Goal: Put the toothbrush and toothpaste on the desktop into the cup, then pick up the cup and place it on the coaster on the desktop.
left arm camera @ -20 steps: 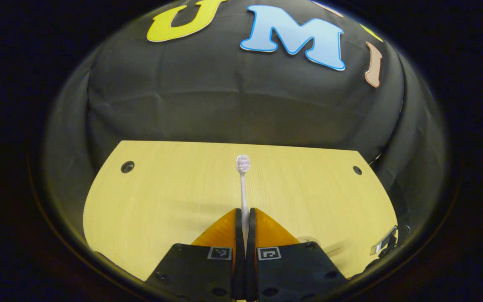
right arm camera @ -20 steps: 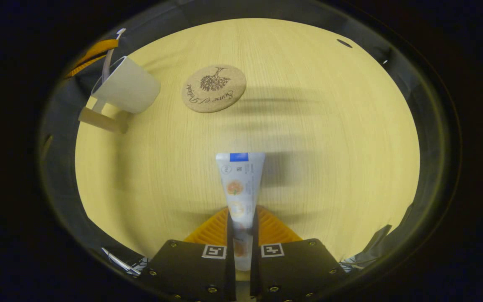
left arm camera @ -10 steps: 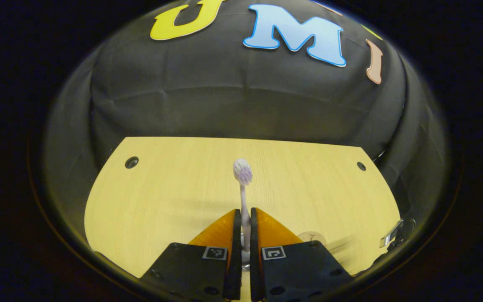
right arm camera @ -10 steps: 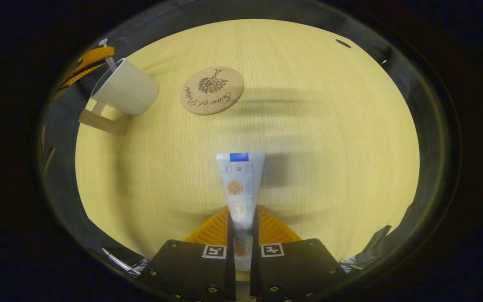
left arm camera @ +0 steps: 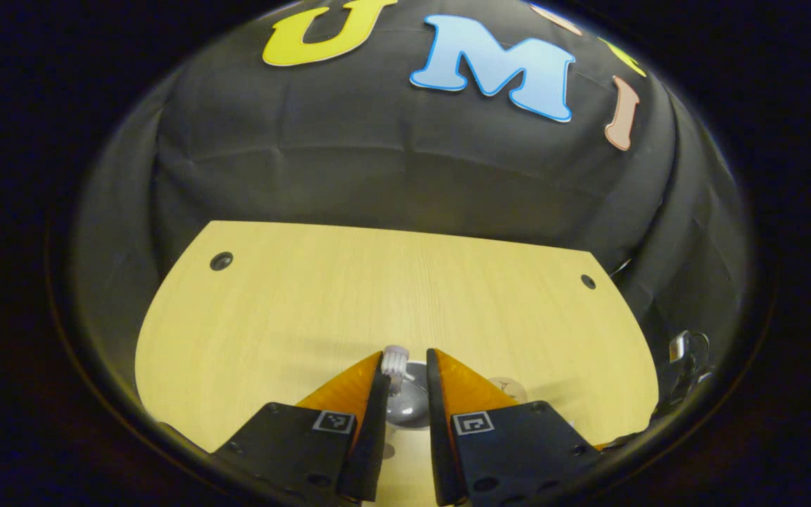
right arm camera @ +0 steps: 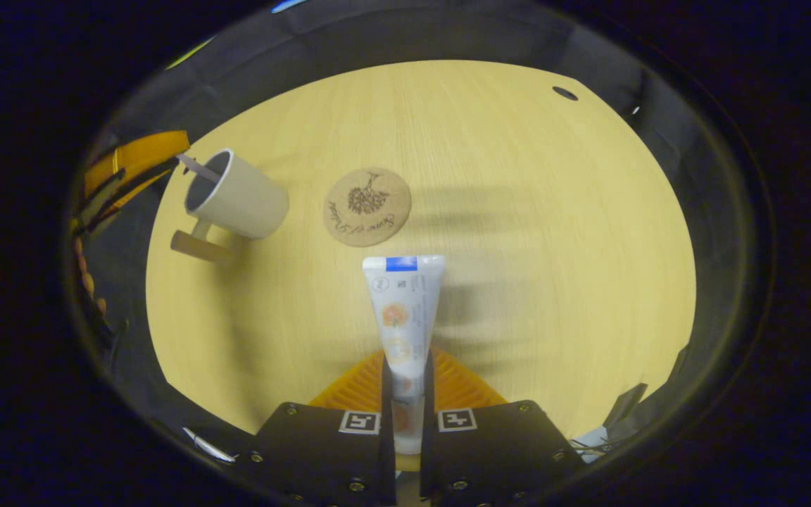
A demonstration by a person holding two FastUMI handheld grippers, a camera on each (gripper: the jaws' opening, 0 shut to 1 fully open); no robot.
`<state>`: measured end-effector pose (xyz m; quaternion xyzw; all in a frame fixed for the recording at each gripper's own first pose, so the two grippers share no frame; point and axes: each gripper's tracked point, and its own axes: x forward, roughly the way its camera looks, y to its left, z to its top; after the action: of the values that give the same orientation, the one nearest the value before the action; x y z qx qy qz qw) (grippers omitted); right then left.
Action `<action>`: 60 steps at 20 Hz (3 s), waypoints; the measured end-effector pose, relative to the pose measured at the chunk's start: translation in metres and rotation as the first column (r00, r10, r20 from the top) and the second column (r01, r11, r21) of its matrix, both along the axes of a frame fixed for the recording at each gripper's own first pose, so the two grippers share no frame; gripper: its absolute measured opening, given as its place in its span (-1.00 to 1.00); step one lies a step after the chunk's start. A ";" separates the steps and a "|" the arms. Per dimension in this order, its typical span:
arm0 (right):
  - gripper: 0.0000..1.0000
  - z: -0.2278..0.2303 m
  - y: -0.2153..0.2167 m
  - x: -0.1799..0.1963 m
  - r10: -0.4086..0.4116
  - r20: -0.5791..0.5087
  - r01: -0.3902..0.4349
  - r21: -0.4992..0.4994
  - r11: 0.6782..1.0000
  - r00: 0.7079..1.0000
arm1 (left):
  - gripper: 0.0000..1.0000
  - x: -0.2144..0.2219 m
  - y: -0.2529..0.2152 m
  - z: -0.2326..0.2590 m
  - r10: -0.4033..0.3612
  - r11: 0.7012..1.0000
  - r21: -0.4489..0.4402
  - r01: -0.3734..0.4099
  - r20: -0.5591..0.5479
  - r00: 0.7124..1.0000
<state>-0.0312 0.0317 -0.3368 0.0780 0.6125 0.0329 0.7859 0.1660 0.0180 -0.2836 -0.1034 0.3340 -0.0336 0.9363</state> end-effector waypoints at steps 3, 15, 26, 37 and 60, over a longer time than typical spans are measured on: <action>-0.70 0.023 0.011 0.022 -0.006 0.055 0.005 0.033 0.999 0.998 | -0.31 -0.015 0.006 0.004 0.007 1.000 -0.009 -0.007 0.004 1.000; -0.70 0.086 0.077 0.132 -0.055 0.219 0.015 0.182 0.983 0.974 | -0.31 -0.082 0.047 0.010 0.067 0.997 -0.028 -0.067 -0.014 0.998; -0.71 0.110 0.137 0.217 -0.162 0.392 0.043 0.296 0.954 0.905 | -0.23 -0.120 0.095 0.010 0.145 0.989 -0.004 -0.145 -0.034 0.989; -0.72 0.081 0.174 0.223 0.135 0.638 -0.226 0.062 0.972 0.758 | -0.23 -0.138 0.131 0.011 0.212 0.977 0.023 -0.211 -0.045 0.976; 0.10 0.124 0.138 0.158 0.060 0.680 -0.212 0.143 0.967 0.731 | -0.23 -0.138 0.066 -0.008 0.036 0.999 -0.036 -0.038 -0.056 0.998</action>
<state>0.1270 0.1700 -0.2132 0.0987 0.2859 0.1813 0.9358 0.0284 0.0842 -0.2918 -0.1277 0.3573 -0.0195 0.9250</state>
